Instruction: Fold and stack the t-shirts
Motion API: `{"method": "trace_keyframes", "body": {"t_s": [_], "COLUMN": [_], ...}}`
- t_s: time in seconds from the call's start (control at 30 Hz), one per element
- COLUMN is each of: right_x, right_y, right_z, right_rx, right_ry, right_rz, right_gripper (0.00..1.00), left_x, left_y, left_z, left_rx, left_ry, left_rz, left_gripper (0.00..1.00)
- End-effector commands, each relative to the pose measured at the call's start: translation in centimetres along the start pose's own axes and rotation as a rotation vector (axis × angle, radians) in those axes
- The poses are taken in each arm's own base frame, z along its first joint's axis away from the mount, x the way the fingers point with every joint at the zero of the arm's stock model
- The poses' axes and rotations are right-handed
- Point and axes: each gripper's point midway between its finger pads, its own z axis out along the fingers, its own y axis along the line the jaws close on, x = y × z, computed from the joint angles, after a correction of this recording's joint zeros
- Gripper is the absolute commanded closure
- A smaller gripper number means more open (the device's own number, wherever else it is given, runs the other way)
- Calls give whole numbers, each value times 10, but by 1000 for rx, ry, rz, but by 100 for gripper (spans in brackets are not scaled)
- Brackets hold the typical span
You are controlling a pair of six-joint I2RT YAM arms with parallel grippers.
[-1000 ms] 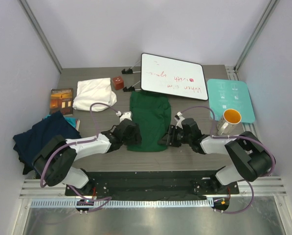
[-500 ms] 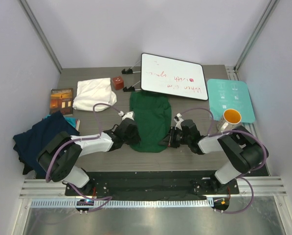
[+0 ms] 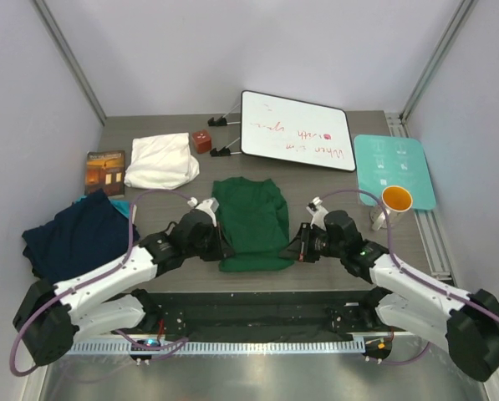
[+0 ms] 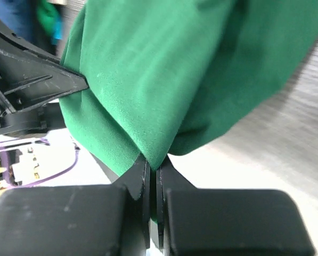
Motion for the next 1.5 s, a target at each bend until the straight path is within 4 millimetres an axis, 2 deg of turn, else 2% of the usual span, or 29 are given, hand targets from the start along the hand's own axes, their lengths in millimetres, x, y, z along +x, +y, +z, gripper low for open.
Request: {"method": "trace_keyframes", "body": {"t_s": [0.0,0.13,0.2,0.23,0.27,0.3,0.33,0.37,0.4,0.43,0.47,0.5,0.57,0.6,0.7,0.87,0.9,0.93,1.0,1.03,1.1,1.13,1.27,1.3,1.47], "right_x": [-5,-18,-29,-30,-33,-46,-47,-51,-63,-67,-68,-81,-88,-101,-123,-153,-163,-166,-178,-179,-190,-190,-207,-214,-239], "right_y": [-10,0,5,-1,-2,4,-6,-7,0,1,-6,3,3,11,22,25,30,24,27,21,23,18,9,13,8], "right_z": [-24,-21,-16,-8,-5,-2,7,11,16,20,29,32,39,40,44,50,50,55,58,64,67,74,83,84,92], "right_rx": [135,135,139,170,183,178,220,231,226,232,260,249,259,250,245,263,254,266,262,270,265,274,308,301,332], "right_ry": [-30,-37,-38,-16,-13,-32,-10,-3,-12,-6,16,2,4,-21,-57,-77,-92,-87,-102,-88,-99,-90,-111,-125,-176], "right_rz": [39,34,11,15,8,-21,-17,-27,-51,-59,-58,-71,-91,-106,-144,-137,-136,-121,-118,-107,-108,-104,-113,-123,-134], "right_gripper": [99,99,99,99,98,98,98,98,98,98,99,99,99,99,99,99,99,99,99,99,99,99,99,99,99], "left_x": [10,-18,-26,-36,-38,-43,-54,-60,-60,-70,-76,-78,-95,-99,-116,-151,-156,-168,-175,-188,-193,-204,-220,-224,-242], "left_y": [53,43,48,41,45,46,38,38,42,35,36,39,37,38,39,39,40,35,41,34,38,32,32,31,27], "left_z": [-30,-36,-29,-27,-19,-15,-12,-8,1,4,7,13,15,16,18,22,23,22,32,32,44,45,63,69,79], "left_rx": [-245,-279,-336,-336,-367,-387,-379,-390,-415,-405,-415,-429,-434,-436,-439,-444,-448,-444,-458,-442,-447,-435,-430,-424,-396], "left_ry": [32,-35,-38,-49,-30,-31,-47,-45,-20,-36,-36,-25,-49,-52,-63,-61,-58,-64,-35,-54,-28,-46,-53,-55,-78], "left_rz": [24,54,73,81,90,97,98,101,105,104,98,102,85,87,75,87,88,101,99,102,111,115,124,126,122], "left_gripper": [100,99,99,99,99,99,100,100,100,100,100,100,100,100,100,100,100,100,100,100,100,100,100,100,100]}}
